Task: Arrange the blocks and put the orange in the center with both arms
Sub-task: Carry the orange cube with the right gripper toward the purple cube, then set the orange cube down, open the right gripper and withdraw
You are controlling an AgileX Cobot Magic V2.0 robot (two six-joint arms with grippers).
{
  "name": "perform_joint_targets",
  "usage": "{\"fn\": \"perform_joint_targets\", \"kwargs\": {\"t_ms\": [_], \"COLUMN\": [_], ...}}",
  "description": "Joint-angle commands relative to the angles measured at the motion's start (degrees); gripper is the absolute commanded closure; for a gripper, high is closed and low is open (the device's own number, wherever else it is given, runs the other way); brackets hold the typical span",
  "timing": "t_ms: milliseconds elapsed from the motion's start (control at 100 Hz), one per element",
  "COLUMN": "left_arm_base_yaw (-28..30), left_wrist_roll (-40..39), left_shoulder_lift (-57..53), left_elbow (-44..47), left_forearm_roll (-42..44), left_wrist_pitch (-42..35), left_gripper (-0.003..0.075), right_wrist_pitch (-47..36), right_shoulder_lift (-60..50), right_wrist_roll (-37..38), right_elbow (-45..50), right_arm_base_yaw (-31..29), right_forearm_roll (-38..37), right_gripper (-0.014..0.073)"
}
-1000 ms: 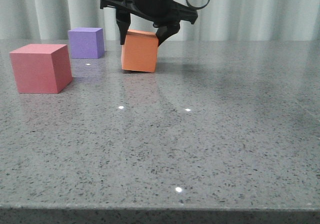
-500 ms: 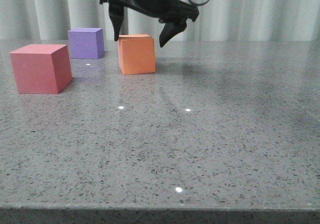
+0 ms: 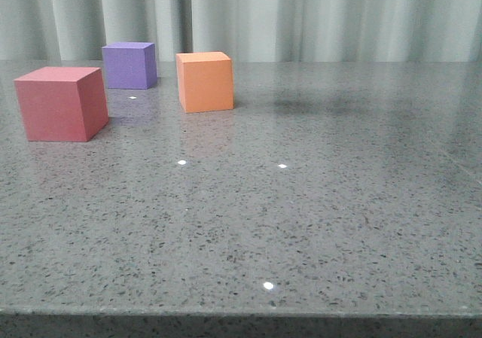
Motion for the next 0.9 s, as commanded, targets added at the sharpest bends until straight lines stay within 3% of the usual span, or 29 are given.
{"fn": "perform_joint_targets", "kwargs": {"t_ms": [0,540,890], "left_arm_base_yaw": [-0.04,-0.04,-0.04], "left_wrist_roll": [-0.5,-0.5,-0.5], "left_shoulder_lift": [-2.11,-2.11,-2.11], "left_elbow": [2.42,2.42,2.42], "left_forearm_roll": [-0.04,-0.04,-0.04], "left_wrist_pitch": [-4.85,-4.85,-4.85], "left_gripper": [0.0741,0.0741,0.0741], "right_wrist_pitch": [-3.27,-15.72,-27.51], "right_shoulder_lift": [-6.9,-38.96,-60.79], "right_wrist_roll": [-0.75,-0.69,-0.19], "right_elbow": [2.91,43.79,66.86], "right_arm_base_yaw": [-2.22,-23.85,-26.33], "right_forearm_roll": [-2.88,-3.23,-3.29], "right_gripper": [-0.0061,-0.0061,-0.0061]}}
